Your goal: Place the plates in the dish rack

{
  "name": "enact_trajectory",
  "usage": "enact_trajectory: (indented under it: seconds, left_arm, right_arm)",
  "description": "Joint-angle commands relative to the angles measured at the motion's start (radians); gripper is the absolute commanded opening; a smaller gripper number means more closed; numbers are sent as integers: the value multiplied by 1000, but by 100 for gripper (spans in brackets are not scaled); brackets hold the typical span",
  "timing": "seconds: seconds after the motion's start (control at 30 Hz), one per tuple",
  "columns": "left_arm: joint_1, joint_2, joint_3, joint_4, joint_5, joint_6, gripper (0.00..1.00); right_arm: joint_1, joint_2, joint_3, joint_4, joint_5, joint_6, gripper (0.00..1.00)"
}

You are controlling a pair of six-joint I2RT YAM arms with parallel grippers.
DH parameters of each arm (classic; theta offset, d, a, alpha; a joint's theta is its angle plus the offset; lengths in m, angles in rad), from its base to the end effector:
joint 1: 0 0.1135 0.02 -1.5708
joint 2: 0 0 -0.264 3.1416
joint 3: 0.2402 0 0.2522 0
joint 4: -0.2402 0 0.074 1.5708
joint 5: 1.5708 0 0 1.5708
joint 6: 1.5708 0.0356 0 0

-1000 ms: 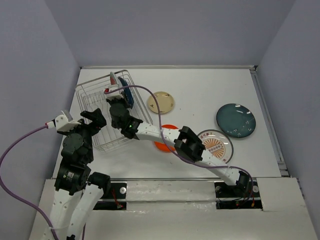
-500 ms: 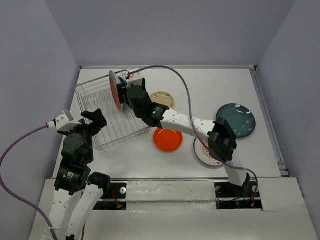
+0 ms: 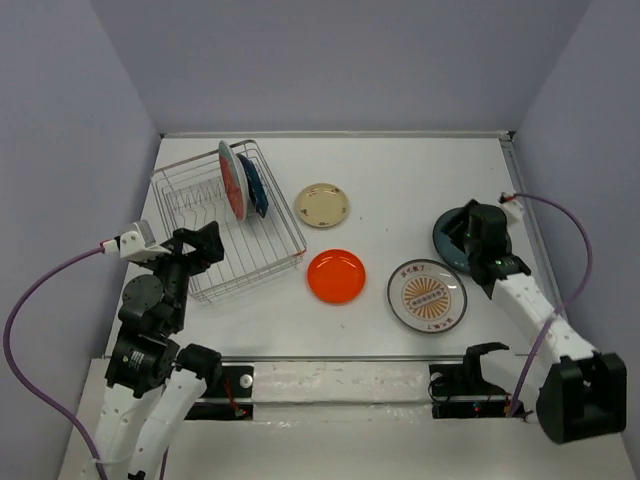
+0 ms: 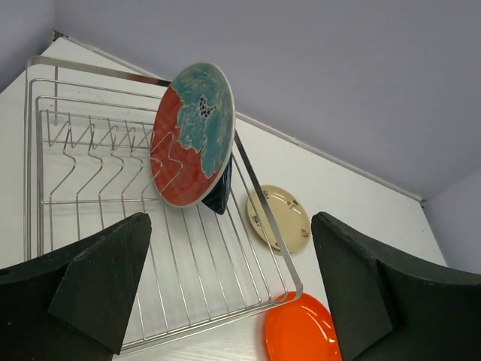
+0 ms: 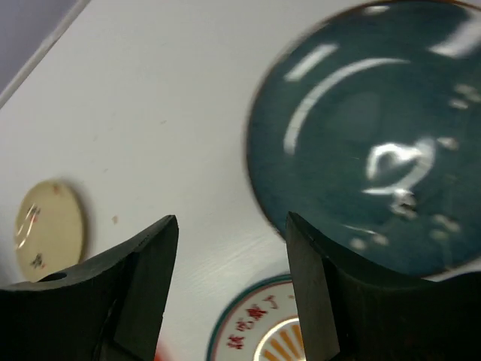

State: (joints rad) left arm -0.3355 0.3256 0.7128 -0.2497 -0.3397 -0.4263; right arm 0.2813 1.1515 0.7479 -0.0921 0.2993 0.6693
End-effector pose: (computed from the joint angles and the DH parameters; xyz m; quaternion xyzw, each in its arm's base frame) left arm 0.0800 -0.0153 0.3607 -0.1567 0.6410 -0.1732 0.7312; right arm 0.2492 0.0611 0.2622 0.2387 0.8187 0.1178 0.5088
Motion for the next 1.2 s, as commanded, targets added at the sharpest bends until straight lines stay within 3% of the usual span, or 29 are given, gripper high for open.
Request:
enact_trajectory:
  seconds: [0.0,0.3,0.5,0.67,0.83,0.93,1.0,1.17]
  left_arm:
    - [-22,-26,-9,66,47,27,99]
    - [-57,-68,-15,64,33,41,99]
    - [-88,-82,-18,64,30,44,99]
    - [-99,-88,-18,63,28,46,99]
    - [-100,-83,-16,59,25,46,99]
    - [-99,-82,-16,58,19,46,99]
    - [-100,-76,-15,58,19,46,99]
    - [-97,-71,-16,58,16,49,99]
  right_arm:
    - [-267,-298,-189,-99,-3,173,66]
    - [-721,-282,-311,-155,-167,153,67]
    - [-760,-277,-335,-130,-261,134,68]
    - [-778,-104,-376,40,-499,138,68]
    - [-797,57,-396,182,-592,193,66]
    - [-797,94,-412,258,-603,216,61]
    - [-797,148,-426,328,-626,252,44]
    - [-806,250,-472,495,-669,331,26]
